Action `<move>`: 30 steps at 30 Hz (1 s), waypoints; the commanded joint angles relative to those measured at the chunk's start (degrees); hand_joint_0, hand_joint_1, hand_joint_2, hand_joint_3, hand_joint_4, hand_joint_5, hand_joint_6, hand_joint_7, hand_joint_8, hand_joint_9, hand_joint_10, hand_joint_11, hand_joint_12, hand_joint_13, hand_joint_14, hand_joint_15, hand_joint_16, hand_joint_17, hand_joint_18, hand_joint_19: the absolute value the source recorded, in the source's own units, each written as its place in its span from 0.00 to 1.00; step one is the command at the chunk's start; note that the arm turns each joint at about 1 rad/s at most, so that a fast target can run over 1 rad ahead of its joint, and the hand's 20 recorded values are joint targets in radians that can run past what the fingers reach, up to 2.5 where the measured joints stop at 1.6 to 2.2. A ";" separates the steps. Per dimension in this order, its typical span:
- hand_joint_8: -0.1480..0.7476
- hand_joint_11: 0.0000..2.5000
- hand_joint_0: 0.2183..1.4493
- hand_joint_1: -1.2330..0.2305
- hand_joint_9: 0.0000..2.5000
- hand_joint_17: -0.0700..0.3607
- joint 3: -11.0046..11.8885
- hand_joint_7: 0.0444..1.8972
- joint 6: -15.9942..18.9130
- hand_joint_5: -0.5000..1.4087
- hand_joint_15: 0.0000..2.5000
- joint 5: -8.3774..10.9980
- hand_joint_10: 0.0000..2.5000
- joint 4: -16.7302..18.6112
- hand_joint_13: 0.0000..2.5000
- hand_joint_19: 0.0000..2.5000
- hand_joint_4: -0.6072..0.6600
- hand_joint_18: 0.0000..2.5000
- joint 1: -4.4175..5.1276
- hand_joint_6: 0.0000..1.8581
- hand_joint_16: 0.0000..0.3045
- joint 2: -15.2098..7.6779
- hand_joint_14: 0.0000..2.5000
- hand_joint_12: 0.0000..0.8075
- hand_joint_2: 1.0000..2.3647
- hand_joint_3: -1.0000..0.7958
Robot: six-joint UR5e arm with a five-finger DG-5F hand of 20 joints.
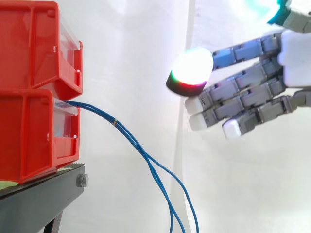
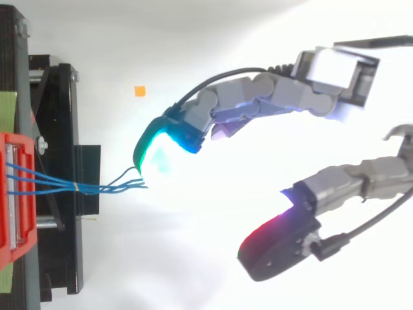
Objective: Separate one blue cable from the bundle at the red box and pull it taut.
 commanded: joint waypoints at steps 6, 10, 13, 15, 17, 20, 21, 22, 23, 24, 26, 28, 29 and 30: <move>0.51 0.13 0.28 0.42 0.15 0.47 1.40 0.41 -0.29 0.15 0.10 0.47 0.00 1.70 0.12 0.20 0.66 0.16 0.25 0.27 0.19 -2.78 0.00 0.50 0.00 0.32; 0.51 0.14 0.28 0.42 0.16 0.47 1.40 0.41 -0.37 0.15 0.10 0.82 0.00 2.22 0.12 0.20 0.66 0.16 0.25 0.27 0.19 -3.40 0.00 0.50 0.00 0.32; 0.51 0.14 0.28 0.42 0.16 0.46 1.40 0.42 -1.16 0.15 0.10 2.05 0.00 2.66 0.12 0.20 0.66 0.16 0.25 0.27 0.19 -3.48 0.00 0.50 0.00 0.32; 0.51 0.14 0.28 0.42 0.16 0.46 1.40 0.42 -1.78 0.15 0.10 3.02 0.00 2.93 0.12 0.20 0.66 0.16 0.25 0.27 0.19 -3.48 0.00 0.50 0.00 0.32; 0.51 0.14 0.28 0.42 0.16 0.46 1.40 0.42 -2.39 0.15 0.10 4.07 0.00 3.10 0.12 0.20 0.66 0.16 0.25 0.27 0.19 -3.48 0.00 0.51 0.00 0.32; 0.51 0.14 0.28 0.42 0.15 0.46 1.40 0.42 -3.19 0.15 0.10 5.74 0.00 3.10 0.12 0.20 0.66 0.16 0.07 0.27 0.19 -4.10 0.00 0.51 0.00 0.32; 0.51 0.13 0.28 0.42 0.15 0.46 1.40 0.41 -3.01 0.15 0.10 5.57 0.01 3.19 0.12 0.20 0.66 0.16 -0.19 0.27 0.19 -4.63 0.00 0.51 0.00 0.32; 0.51 0.14 0.28 0.42 0.16 0.46 1.40 0.42 -3.01 0.15 0.10 5.48 0.00 3.54 0.12 0.20 0.66 0.16 -0.37 0.27 0.19 -4.71 0.00 0.51 0.00 0.32; 0.51 0.14 0.28 0.42 0.16 0.46 1.40 0.42 -3.01 0.15 0.10 5.48 0.00 3.54 0.12 0.20 0.66 0.16 -0.37 0.27 0.19 -4.71 0.00 0.51 0.00 0.32; 0.51 0.14 0.28 0.42 0.16 0.46 1.66 0.42 -2.92 0.15 0.10 5.92 0.00 4.33 0.12 0.20 0.66 0.16 -0.37 0.27 0.19 -5.68 0.00 0.50 0.00 0.32; 0.51 0.14 0.28 0.42 0.16 0.46 2.02 0.42 -3.01 0.15 0.10 5.92 0.00 4.42 0.12 0.20 0.66 0.16 -0.37 0.27 0.19 -5.68 0.00 0.50 0.00 0.32; 0.51 0.14 0.28 0.42 0.16 0.46 2.28 0.41 -3.19 0.15 0.10 5.74 0.00 4.68 0.12 0.20 0.67 0.16 -0.45 0.27 0.19 -5.94 0.00 0.51 0.00 0.32; 0.51 0.13 0.28 0.42 0.16 0.46 2.28 0.41 -3.10 0.15 0.10 5.74 0.00 4.77 0.12 0.20 0.67 0.16 -0.45 0.27 0.19 -6.65 0.00 0.51 0.00 0.32; 0.51 0.14 0.28 0.42 0.16 0.46 2.63 0.42 -2.92 0.15 0.10 5.74 0.00 4.86 0.12 0.20 0.67 0.16 -0.54 0.27 0.19 -7.26 0.00 0.51 0.00 0.32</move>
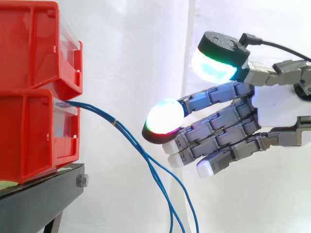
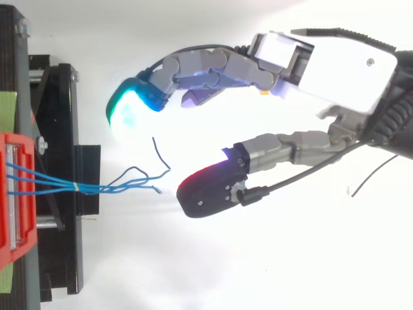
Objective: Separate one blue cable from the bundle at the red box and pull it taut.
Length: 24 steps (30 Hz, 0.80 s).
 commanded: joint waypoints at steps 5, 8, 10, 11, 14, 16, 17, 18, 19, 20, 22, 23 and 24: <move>0.52 0.13 0.28 0.42 0.16 0.46 4.43 0.42 1.58 0.16 0.10 -1.51 0.00 0.46 0.12 0.20 0.67 0.16 -0.73 0.27 0.19 -5.80 0.00 0.51 0.00 0.32; 0.51 0.13 0.28 0.42 0.16 0.46 5.93 0.42 1.58 0.16 0.10 -2.65 0.00 0.73 0.12 0.20 0.68 0.16 -0.82 0.27 0.19 -7.21 0.00 0.51 0.00 0.32; 0.52 0.14 0.28 0.42 0.16 0.46 6.63 0.42 1.76 0.16 0.10 -2.83 0.00 0.73 0.12 0.20 0.68 0.16 -0.82 0.27 0.19 -8.26 0.00 0.51 0.00 0.32; 0.52 0.14 0.28 0.42 0.16 0.46 7.07 0.42 1.85 0.16 0.10 -3.27 0.00 1.25 0.12 0.20 0.68 0.16 -0.82 0.27 0.19 -10.11 0.00 0.51 0.00 0.32; 0.52 0.14 0.28 0.42 0.17 0.46 7.60 0.42 1.94 0.16 0.10 -3.97 0.00 2.04 0.12 0.20 0.68 0.16 -0.73 0.27 0.19 -10.90 0.00 0.51 0.00 0.32; 0.52 0.14 0.28 0.42 0.17 0.46 7.69 0.43 2.11 0.16 0.10 -4.41 0.00 2.48 0.13 0.20 0.69 0.16 -0.38 0.27 0.19 -11.16 0.00 0.51 0.00 0.31; 0.52 0.14 0.28 0.42 0.17 0.46 7.69 0.43 2.11 0.16 0.10 -4.41 0.00 2.48 0.13 0.20 0.69 0.16 -0.38 0.27 0.19 -11.16 0.00 0.51 0.00 0.31; 0.52 0.14 0.28 0.43 0.17 0.46 7.69 0.44 2.11 0.17 0.10 -4.41 0.00 2.57 0.13 0.20 0.69 0.16 -0.21 0.27 0.19 -11.16 0.00 0.51 0.00 0.31; 0.52 0.14 0.28 0.43 0.17 0.46 7.69 0.45 2.20 0.17 0.10 -4.50 0.00 2.57 0.13 0.20 0.69 0.16 -0.12 0.27 0.19 -11.16 0.00 0.51 0.00 0.31; 0.52 0.14 0.28 0.43 0.18 0.46 7.69 0.47 2.20 0.17 0.10 -4.58 0.00 2.66 0.13 0.20 0.69 0.16 -0.12 0.27 0.19 -11.16 0.00 0.51 0.00 0.31; 0.52 0.14 0.28 0.43 0.18 0.46 7.69 0.48 2.29 0.17 0.10 -5.73 0.00 2.75 0.13 0.20 0.69 0.16 -0.03 0.27 0.19 -11.16 0.00 0.51 0.00 0.31; 0.52 0.14 0.28 0.44 0.18 0.46 7.69 0.48 2.46 0.17 0.10 -6.43 0.01 2.84 0.13 0.20 0.69 0.16 -0.03 0.27 0.19 -11.16 0.00 0.51 0.00 0.30; 0.52 0.14 0.28 0.44 0.18 0.46 7.69 0.48 2.90 0.17 0.10 -7.22 0.01 2.84 0.13 0.20 0.69 0.16 -0.12 0.27 0.19 -11.16 0.00 0.51 0.00 0.30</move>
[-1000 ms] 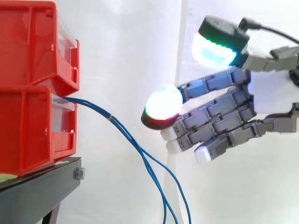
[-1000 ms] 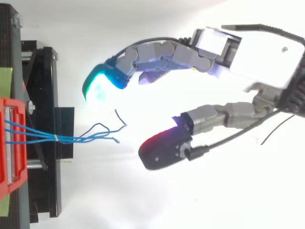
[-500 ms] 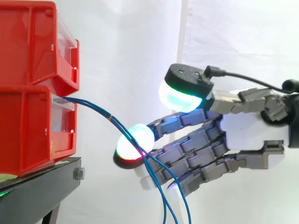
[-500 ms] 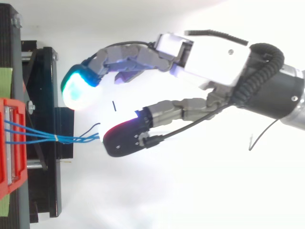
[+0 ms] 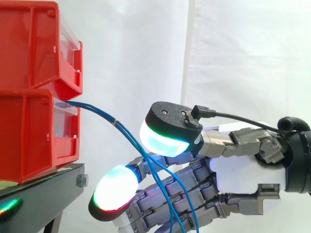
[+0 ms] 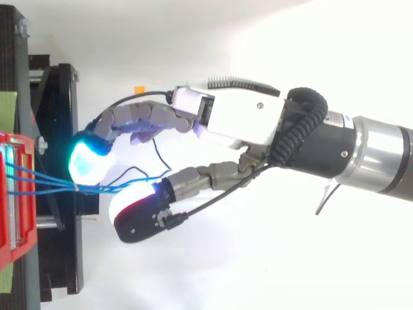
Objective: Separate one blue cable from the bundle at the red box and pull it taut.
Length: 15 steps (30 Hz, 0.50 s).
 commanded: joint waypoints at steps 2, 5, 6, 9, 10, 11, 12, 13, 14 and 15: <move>0.53 0.15 0.28 0.44 0.18 0.46 0.03 0.48 1.34 0.17 0.10 -2.36 0.00 0.15 0.13 0.20 0.69 0.16 0.08 0.27 0.19 -0.03 0.00 0.51 0.00 0.30; 0.53 0.15 0.28 0.44 0.18 0.46 0.03 0.49 3.10 0.17 0.10 -2.89 0.00 0.15 0.13 0.20 0.69 0.16 0.08 0.27 0.19 -0.03 0.00 0.51 0.00 0.30; 0.53 0.15 0.28 0.44 0.18 0.46 0.03 0.49 3.80 0.17 0.10 -3.15 0.00 0.15 0.13 0.20 0.69 0.16 0.08 0.27 0.19 -0.03 0.00 0.51 0.00 0.30; 0.53 0.15 0.28 0.44 0.18 0.46 0.12 0.51 5.21 0.17 0.10 -3.59 0.00 0.15 0.14 0.20 0.68 0.16 -0.01 0.27 0.19 -0.03 0.00 0.51 0.00 0.30; 0.53 0.15 0.27 0.43 0.18 0.46 0.20 0.52 5.47 0.17 0.10 -3.68 0.00 0.15 0.14 0.20 0.68 0.17 -0.01 0.27 0.19 -0.03 0.00 0.51 0.00 0.30; 0.53 0.15 0.28 0.42 0.18 0.46 0.29 0.53 5.82 0.18 0.10 -3.86 0.01 0.15 0.14 0.20 0.68 0.17 -0.01 0.27 0.19 -0.03 0.00 0.51 0.00 0.30; 0.53 0.16 0.28 0.42 0.18 0.46 0.38 0.53 6.17 0.18 0.10 -3.86 0.00 0.15 0.14 0.20 0.68 0.17 -0.10 0.27 0.19 -0.03 0.00 0.50 0.00 0.30; 0.52 0.16 0.29 0.41 0.19 0.45 0.47 0.55 6.26 0.18 0.10 -3.86 0.00 0.15 0.14 0.20 0.68 0.17 -0.10 0.27 0.18 -0.03 0.00 0.50 0.00 0.29; 0.52 0.16 0.30 0.40 0.19 0.45 0.64 0.56 6.52 0.18 0.10 -3.86 0.01 0.15 0.14 0.20 0.67 0.17 -0.10 0.27 0.18 -0.03 0.00 0.50 0.00 0.29; 0.52 0.16 0.30 0.40 0.19 0.45 0.73 0.56 6.61 0.18 0.11 -3.86 0.01 0.15 0.14 0.20 0.67 0.18 -0.10 0.27 0.18 -0.03 0.00 0.50 0.00 0.29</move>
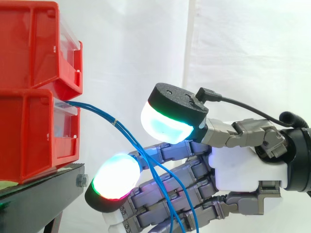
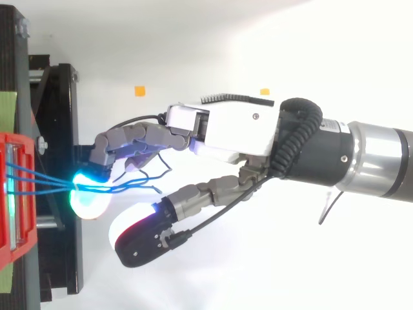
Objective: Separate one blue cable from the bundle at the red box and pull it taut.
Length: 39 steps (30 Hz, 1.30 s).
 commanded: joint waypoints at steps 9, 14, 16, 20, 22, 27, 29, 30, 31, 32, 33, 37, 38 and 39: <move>0.52 0.17 0.30 0.38 0.20 0.45 1.55 0.59 1.12 0.18 0.11 -0.54 0.01 -0.26 0.15 0.20 0.66 0.18 -0.03 0.27 0.18 0.00 0.00 0.50 0.00 0.29; 0.52 0.17 0.31 0.38 0.20 0.45 1.64 0.59 1.47 0.19 0.11 -0.80 0.01 -0.35 0.15 0.20 0.66 0.18 -0.12 0.27 0.18 0.00 0.00 0.50 0.00 0.30; 0.52 0.17 0.31 0.38 0.20 0.45 1.64 0.59 1.47 0.19 0.11 -0.80 0.01 -0.35 0.15 0.20 0.66 0.18 -0.03 0.27 0.18 0.00 0.00 0.50 0.00 0.30; 0.52 0.17 0.30 0.40 0.20 0.45 1.72 0.59 1.47 0.19 0.11 -0.98 0.01 -0.26 0.15 0.20 0.66 0.19 -0.12 0.27 0.18 0.00 0.00 0.50 0.00 0.30; 0.52 0.17 0.30 0.40 0.20 0.45 1.72 0.58 1.29 0.18 0.11 -1.07 0.01 -0.26 0.15 0.20 0.66 0.19 -0.29 0.27 0.18 0.00 0.00 0.50 0.00 0.30; 0.52 0.17 0.30 0.40 0.20 0.45 2.16 0.57 -0.11 0.18 0.11 -0.80 0.01 0.26 0.15 0.21 0.67 0.19 -0.73 0.27 0.18 -2.64 0.00 0.50 0.00 0.30; 0.52 0.17 0.30 0.40 0.20 0.45 3.83 0.57 -0.29 0.18 0.11 -0.63 0.01 0.97 0.15 0.20 0.67 0.19 -0.73 0.27 0.18 -3.52 0.00 0.50 0.00 0.30; 0.52 0.17 0.30 0.40 0.20 0.45 3.92 0.57 -0.29 0.18 0.11 -0.63 0.01 0.97 0.15 0.21 0.67 0.19 -0.64 0.27 0.18 -3.43 0.00 0.50 0.00 0.30; 0.52 0.17 0.29 0.40 0.20 0.45 4.01 0.57 -0.46 0.18 0.11 -0.63 0.01 0.97 0.15 0.21 0.67 0.19 -0.56 0.27 0.18 -3.43 0.00 0.50 0.00 0.30; 0.52 0.17 0.28 0.41 0.20 0.45 4.10 0.57 -0.64 0.18 0.11 -0.63 0.01 0.88 0.15 0.21 0.66 0.19 -0.56 0.27 0.18 -3.43 0.00 0.51 0.00 0.29; 0.53 0.18 0.26 0.42 0.20 0.46 4.18 0.58 -0.73 0.18 0.11 -0.72 0.01 0.88 0.15 0.21 0.66 0.19 -0.64 0.27 0.19 -3.43 0.00 0.52 0.00 0.28; 0.55 0.19 0.21 0.40 0.20 0.49 4.45 0.62 -0.55 0.18 0.12 -1.07 0.01 0.26 0.16 0.21 0.65 0.20 -0.91 0.27 0.20 -3.43 0.00 0.54 0.00 0.28; 0.55 0.19 0.21 0.39 0.20 0.49 4.45 0.63 -0.55 0.18 0.12 -1.33 0.01 0.09 0.16 0.21 0.66 0.20 -1.00 0.27 0.20 -3.43 0.00 0.54 0.00 0.28; 0.55 0.19 0.20 0.38 0.20 0.49 4.45 0.63 -0.46 0.18 0.12 -1.42 0.01 0.09 0.16 0.21 0.65 0.20 -1.00 0.27 0.21 -3.52 0.00 0.54 0.00 0.28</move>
